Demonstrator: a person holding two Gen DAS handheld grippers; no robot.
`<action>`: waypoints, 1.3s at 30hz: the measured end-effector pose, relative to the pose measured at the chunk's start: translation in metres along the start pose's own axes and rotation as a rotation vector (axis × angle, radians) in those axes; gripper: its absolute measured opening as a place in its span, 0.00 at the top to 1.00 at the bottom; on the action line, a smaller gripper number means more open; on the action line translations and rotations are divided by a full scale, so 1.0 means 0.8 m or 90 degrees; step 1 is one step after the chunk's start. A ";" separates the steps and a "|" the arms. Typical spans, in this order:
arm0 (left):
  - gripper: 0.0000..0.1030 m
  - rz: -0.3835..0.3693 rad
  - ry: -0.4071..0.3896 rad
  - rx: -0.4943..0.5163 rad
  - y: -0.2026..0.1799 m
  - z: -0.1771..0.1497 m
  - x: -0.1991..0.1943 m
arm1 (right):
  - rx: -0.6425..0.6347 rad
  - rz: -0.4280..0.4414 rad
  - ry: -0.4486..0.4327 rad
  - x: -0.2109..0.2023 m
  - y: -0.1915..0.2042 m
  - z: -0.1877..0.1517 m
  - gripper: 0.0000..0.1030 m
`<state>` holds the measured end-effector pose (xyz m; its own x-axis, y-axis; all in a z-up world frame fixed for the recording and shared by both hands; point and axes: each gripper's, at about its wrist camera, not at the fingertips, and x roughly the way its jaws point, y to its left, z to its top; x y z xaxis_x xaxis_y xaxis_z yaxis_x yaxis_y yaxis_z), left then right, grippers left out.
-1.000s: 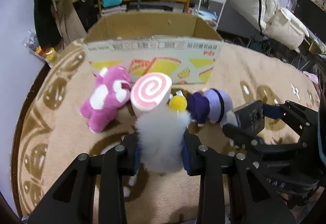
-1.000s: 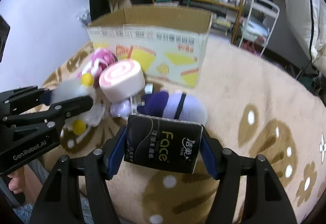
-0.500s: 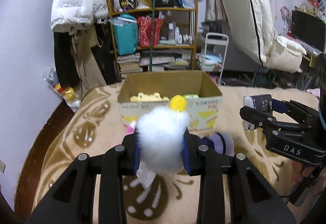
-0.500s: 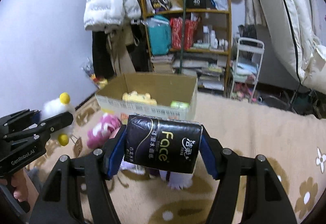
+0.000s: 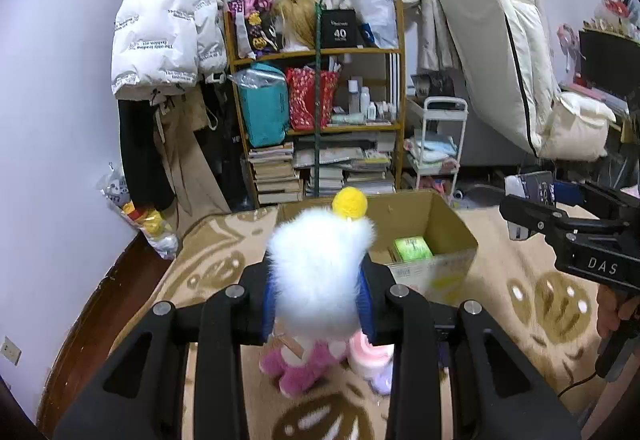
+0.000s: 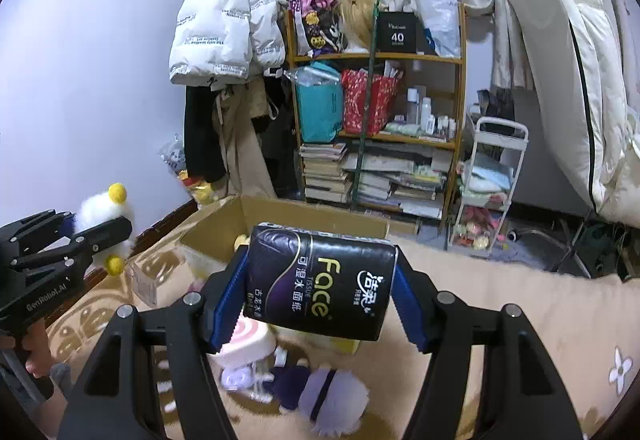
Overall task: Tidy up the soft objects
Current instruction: 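Carry the black pack in the right tool while the left tool carries the white plush over the box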
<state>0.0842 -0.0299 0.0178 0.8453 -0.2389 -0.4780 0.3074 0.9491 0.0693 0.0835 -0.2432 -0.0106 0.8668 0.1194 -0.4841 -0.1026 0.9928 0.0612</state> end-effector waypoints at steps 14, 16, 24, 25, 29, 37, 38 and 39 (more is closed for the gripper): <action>0.69 0.030 -0.050 -0.026 0.029 0.067 0.056 | 0.007 0.012 -0.042 0.053 -0.022 0.060 0.32; 0.69 0.032 -0.052 -0.024 0.027 0.071 0.065 | 0.007 0.012 -0.041 0.059 -0.024 0.060 0.32; 0.69 0.026 -0.025 -0.015 0.012 0.057 0.107 | 0.017 0.018 -0.030 0.088 -0.031 0.047 0.32; 0.69 0.025 -0.024 -0.015 0.010 0.053 0.111 | 0.022 0.020 -0.027 0.092 -0.033 0.044 0.32; 0.69 0.011 -0.002 -0.006 -0.003 0.042 0.131 | 0.046 0.040 -0.013 0.107 -0.040 0.033 0.32; 0.68 0.006 0.046 -0.024 -0.011 0.025 0.167 | 0.086 0.093 0.031 0.136 -0.047 0.008 0.32; 0.68 0.006 0.052 -0.028 -0.011 0.023 0.171 | 0.086 0.094 0.034 0.137 -0.047 0.006 0.32; 0.68 0.007 0.057 -0.029 -0.011 0.021 0.174 | 0.082 0.091 0.036 0.138 -0.046 0.004 0.32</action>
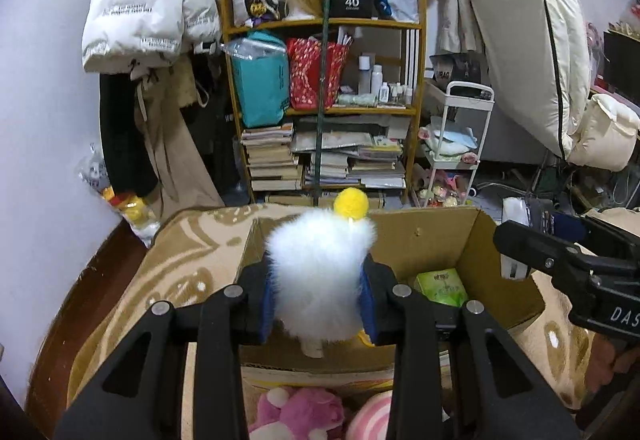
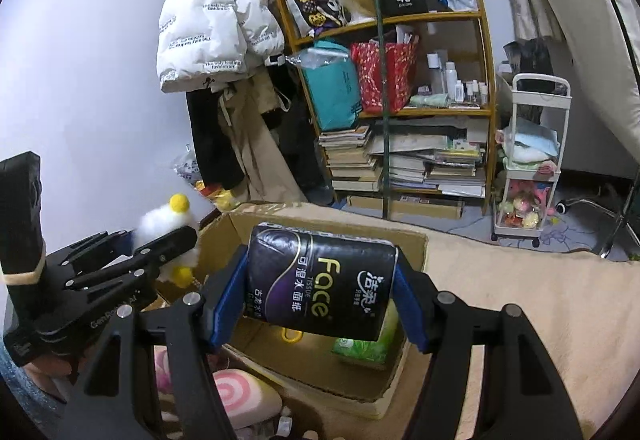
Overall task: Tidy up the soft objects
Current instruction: 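Carry the black pack in the right tool while the left tool carries the white plush over the box, then open the right tool to drop the black pack while the left tool drops the white plush in the box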
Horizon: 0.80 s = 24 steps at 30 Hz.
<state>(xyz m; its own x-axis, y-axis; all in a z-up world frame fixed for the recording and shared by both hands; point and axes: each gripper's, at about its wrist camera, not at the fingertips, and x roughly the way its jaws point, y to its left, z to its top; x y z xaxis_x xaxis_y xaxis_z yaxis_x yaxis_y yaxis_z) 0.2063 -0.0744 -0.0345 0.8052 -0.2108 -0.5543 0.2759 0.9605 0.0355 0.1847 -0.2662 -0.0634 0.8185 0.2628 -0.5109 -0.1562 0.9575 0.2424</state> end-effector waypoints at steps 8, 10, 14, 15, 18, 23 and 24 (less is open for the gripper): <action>0.59 -0.003 0.044 -0.009 0.000 -0.010 0.010 | 0.026 0.005 0.027 0.008 -0.006 -0.008 0.31; 0.46 -0.004 0.049 -0.022 0.004 -0.011 0.011 | 0.023 0.001 0.030 0.009 -0.006 -0.009 0.31; 0.44 -0.008 0.053 -0.038 0.013 -0.012 0.011 | 0.029 0.003 0.048 0.014 -0.009 -0.011 0.30; 0.43 -0.006 0.057 -0.039 0.013 -0.013 0.012 | 0.030 0.005 0.052 0.015 -0.010 -0.011 0.29; 0.35 -0.001 0.064 -0.044 0.017 -0.017 0.011 | 0.032 0.012 0.052 0.014 -0.010 -0.012 0.16; 0.33 0.012 0.081 -0.033 0.022 -0.023 0.007 | 0.039 0.008 0.066 0.011 -0.009 -0.009 0.14; 0.33 0.016 0.082 -0.037 0.024 -0.024 0.005 | 0.042 0.007 0.071 0.011 -0.009 -0.009 0.12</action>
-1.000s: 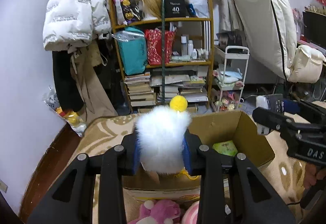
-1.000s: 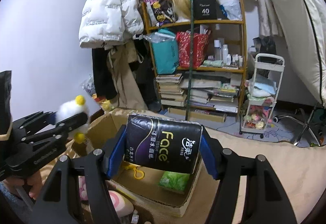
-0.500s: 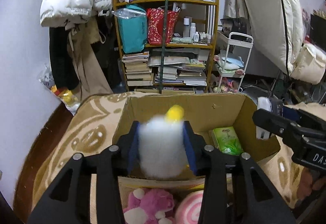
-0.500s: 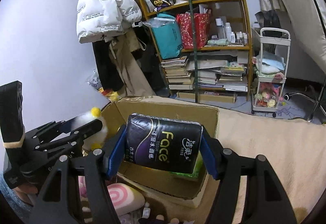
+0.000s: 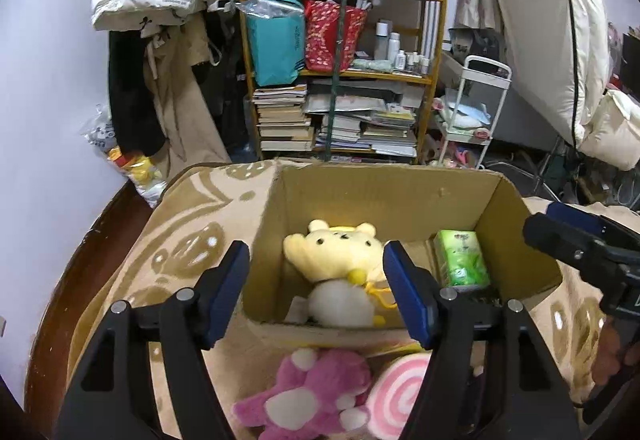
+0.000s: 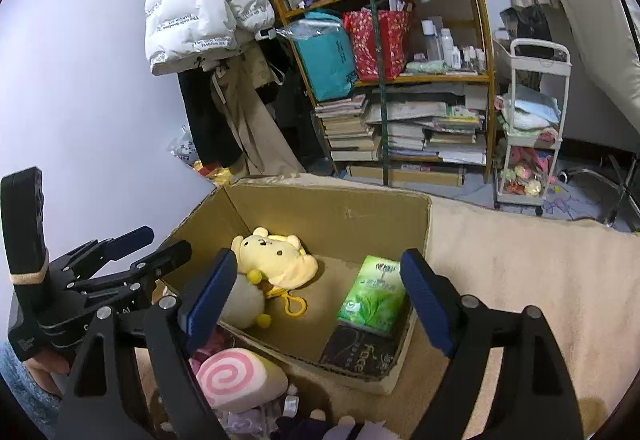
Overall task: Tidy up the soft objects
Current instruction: 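Open the right tool to drop the black pack while the left tool drops the white plush in the box, then withdraw both open tools from the box toward the remaining items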
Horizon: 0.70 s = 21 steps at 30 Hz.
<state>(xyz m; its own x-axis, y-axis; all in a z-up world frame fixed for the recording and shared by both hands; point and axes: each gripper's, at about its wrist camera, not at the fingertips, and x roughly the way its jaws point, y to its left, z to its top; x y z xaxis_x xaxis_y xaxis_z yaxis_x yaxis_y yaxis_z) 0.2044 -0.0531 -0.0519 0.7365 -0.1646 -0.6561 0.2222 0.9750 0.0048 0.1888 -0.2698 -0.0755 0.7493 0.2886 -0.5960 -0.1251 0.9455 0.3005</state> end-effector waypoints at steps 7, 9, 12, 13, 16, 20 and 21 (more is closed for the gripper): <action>0.16 0.027 0.012 -0.012 0.019 -0.003 -0.024 | -0.001 -0.010 0.016 -0.015 0.010 -0.005 0.01; 0.13 0.028 0.008 -0.022 0.025 -0.003 -0.033 | -0.002 -0.015 0.017 -0.023 0.012 -0.006 0.01; 0.12 0.023 0.012 -0.025 0.032 -0.006 -0.046 | -0.005 -0.021 0.019 -0.036 0.015 -0.006 0.00; 0.12 0.025 0.014 -0.017 0.032 -0.008 -0.052 | -0.005 -0.023 0.020 -0.042 0.016 -0.006 0.00; 0.11 0.034 0.015 -0.001 0.033 -0.013 -0.065 | -0.002 -0.022 0.018 -0.060 0.018 -0.007 0.00; 0.11 0.038 0.027 -0.005 0.036 -0.025 -0.082 | -0.005 -0.029 0.014 -0.082 0.022 -0.011 0.00; 0.11 0.037 0.034 -0.007 0.036 -0.028 -0.084 | -0.006 -0.035 0.018 -0.086 0.023 -0.013 0.00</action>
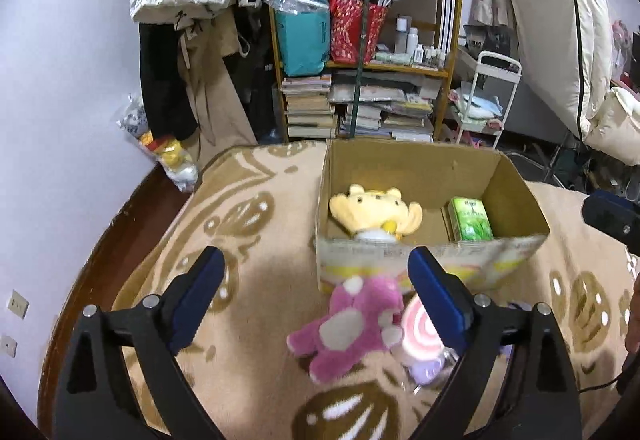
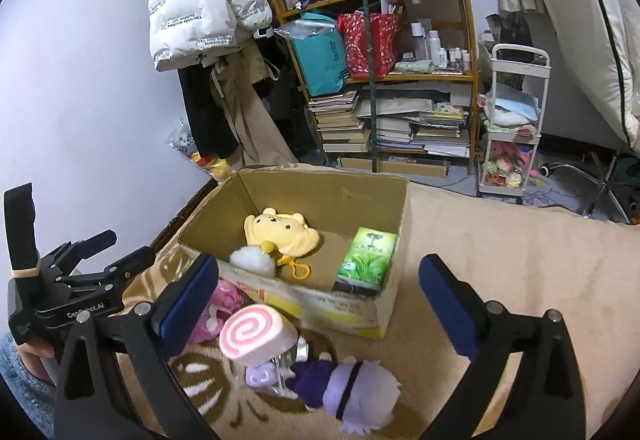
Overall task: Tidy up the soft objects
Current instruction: 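Withdraw both open tools from the box toward the remaining items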
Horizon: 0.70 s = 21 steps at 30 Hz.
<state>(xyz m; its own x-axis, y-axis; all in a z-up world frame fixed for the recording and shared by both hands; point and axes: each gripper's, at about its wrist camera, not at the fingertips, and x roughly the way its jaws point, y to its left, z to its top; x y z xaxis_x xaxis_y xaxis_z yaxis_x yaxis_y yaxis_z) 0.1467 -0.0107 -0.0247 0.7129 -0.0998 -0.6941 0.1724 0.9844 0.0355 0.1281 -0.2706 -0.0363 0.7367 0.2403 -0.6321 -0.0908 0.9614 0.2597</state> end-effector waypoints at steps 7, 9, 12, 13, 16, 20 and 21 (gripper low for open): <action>0.11 0.007 0.023 -0.004 0.000 -0.023 -0.021 | -0.007 -0.008 0.022 -0.024 0.012 -0.021 0.00; 0.11 0.007 0.029 -0.007 0.000 -0.030 -0.026 | -0.005 -0.003 0.031 -0.026 0.013 -0.029 0.00; 0.11 0.011 0.033 -0.004 0.001 -0.036 -0.032 | -0.008 0.005 0.042 -0.028 0.018 -0.041 0.00; 0.11 0.014 0.033 -0.003 0.002 -0.039 -0.035 | -0.012 0.005 0.045 -0.028 0.021 -0.046 0.00; 0.11 0.014 0.035 -0.006 0.003 -0.041 -0.037 | -0.015 0.003 0.050 -0.027 0.025 -0.059 0.00; 0.11 0.006 0.044 -0.013 0.006 -0.042 -0.030 | -0.017 -0.002 0.076 -0.012 0.027 -0.072 0.00; 0.11 0.005 0.046 -0.013 0.007 -0.042 -0.027 | -0.017 -0.005 0.080 -0.008 0.027 -0.074 0.00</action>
<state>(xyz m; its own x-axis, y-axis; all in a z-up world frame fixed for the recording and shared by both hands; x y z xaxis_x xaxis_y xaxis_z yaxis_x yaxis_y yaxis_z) 0.1092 0.0017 -0.0334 0.6636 -0.0824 -0.7436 0.1522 0.9880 0.0264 0.0818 -0.2435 -0.0695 0.6473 0.2463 -0.7213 -0.1051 0.9662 0.2355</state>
